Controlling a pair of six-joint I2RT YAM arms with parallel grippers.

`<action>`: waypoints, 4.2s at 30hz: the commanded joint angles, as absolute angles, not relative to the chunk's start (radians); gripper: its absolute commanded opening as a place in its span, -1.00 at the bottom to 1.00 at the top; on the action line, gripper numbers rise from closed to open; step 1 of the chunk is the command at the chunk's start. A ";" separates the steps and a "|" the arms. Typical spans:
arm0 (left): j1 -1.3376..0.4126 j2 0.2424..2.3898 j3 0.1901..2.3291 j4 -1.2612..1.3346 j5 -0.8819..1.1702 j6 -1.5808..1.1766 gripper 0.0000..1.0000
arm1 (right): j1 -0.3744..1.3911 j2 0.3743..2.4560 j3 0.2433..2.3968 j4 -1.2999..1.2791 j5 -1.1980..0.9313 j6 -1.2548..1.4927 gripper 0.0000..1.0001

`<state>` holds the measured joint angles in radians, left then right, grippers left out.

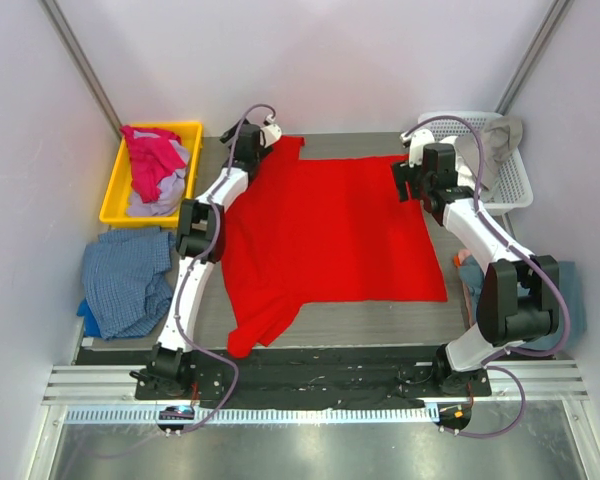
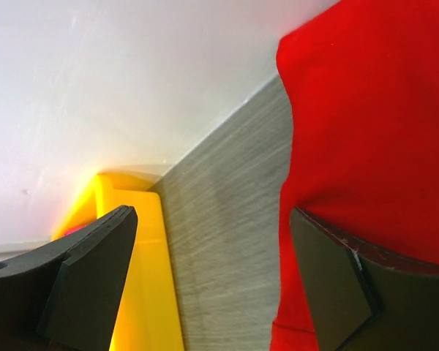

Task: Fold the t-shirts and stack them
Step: Flatten out the tshirt, then grap the side of the flattened tshirt closest away from the robot with both arms

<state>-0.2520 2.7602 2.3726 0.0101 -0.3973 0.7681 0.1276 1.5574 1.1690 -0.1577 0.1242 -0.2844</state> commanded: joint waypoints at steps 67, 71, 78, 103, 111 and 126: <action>-0.482 1.394 0.821 -0.171 -0.218 0.647 0.53 | 0.216 1.204 0.796 -0.626 -0.012 -0.520 0.36; -0.460 1.482 0.841 -0.118 -0.227 0.657 0.52 | 0.216 1.184 0.788 -0.626 -0.020 -0.519 0.37; -0.456 1.563 0.813 -0.077 -0.262 0.687 0.49 | 0.216 1.161 0.778 -0.626 -0.025 -0.515 0.36; -0.454 1.336 0.595 -0.113 -0.322 0.706 0.47 | 0.216 1.123 0.792 -0.653 -0.043 -0.514 0.37; -0.453 1.200 0.701 -0.246 -0.308 0.647 0.54 | 0.216 1.103 0.782 -0.657 -0.054 -0.502 0.39; -0.652 0.919 0.839 -1.058 0.027 0.505 0.52 | 0.241 1.143 0.758 -0.698 0.031 -0.509 0.36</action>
<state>-0.5995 0.9810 0.8185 -0.7853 -0.0963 0.5735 0.2268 1.1347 0.7612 -0.6899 -0.0170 -0.5171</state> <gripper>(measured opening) 0.769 0.684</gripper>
